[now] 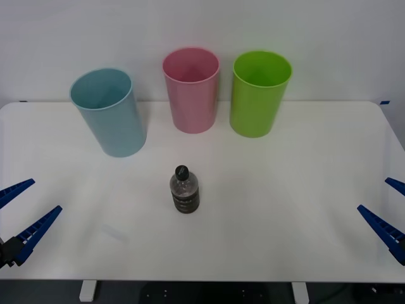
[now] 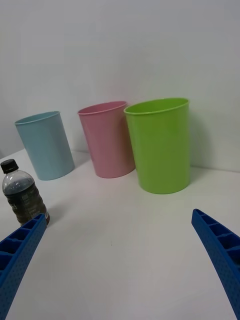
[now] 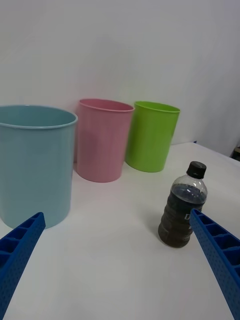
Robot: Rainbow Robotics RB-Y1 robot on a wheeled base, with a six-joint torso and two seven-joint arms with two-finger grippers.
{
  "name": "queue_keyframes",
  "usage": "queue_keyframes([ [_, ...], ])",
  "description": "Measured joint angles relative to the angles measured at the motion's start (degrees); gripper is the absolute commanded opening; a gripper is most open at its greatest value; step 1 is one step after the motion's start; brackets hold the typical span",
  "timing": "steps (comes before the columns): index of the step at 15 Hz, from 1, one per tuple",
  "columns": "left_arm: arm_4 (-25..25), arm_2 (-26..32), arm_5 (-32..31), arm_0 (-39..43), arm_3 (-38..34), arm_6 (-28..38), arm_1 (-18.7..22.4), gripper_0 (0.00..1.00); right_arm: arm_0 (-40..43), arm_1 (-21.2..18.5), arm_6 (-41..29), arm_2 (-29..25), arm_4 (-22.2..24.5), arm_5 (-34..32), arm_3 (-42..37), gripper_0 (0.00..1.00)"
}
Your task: Grasp the object on the table and drop it into the matching bin: aluminum can to the light blue bin, PET bottle to the pink bin.
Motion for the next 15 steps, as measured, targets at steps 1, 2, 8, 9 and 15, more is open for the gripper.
queue_keyframes([
  [1,0.00,0.00,0.00,0.00,0.00,0.00,0.00,1.00,0.00,0.00,0.00,0.00,0.00,0.00,0.00,1.00],
  [2,0.00,0.00,0.00,0.00,0.00,0.00,0.00,1.00,-0.05,0.28,0.00,-0.10,-0.04,0.04,0.01,1.00],
  [8,0.00,0.00,0.00,0.00,0.00,0.00,0.00,1.00,-0.25,-0.12,0.70,3.47,-0.77,2.99,-1.23,1.00],
  [9,0.00,0.00,0.00,0.00,0.00,0.00,0.00,1.00,-0.58,-0.35,1.04,4.74,-0.71,3.22,-1.24,1.00],
  [15,0.00,0.00,0.00,0.00,0.00,0.00,0.00,1.00,-3.88,-1.07,3.65,11.83,0.72,4.25,0.16,1.00],
])
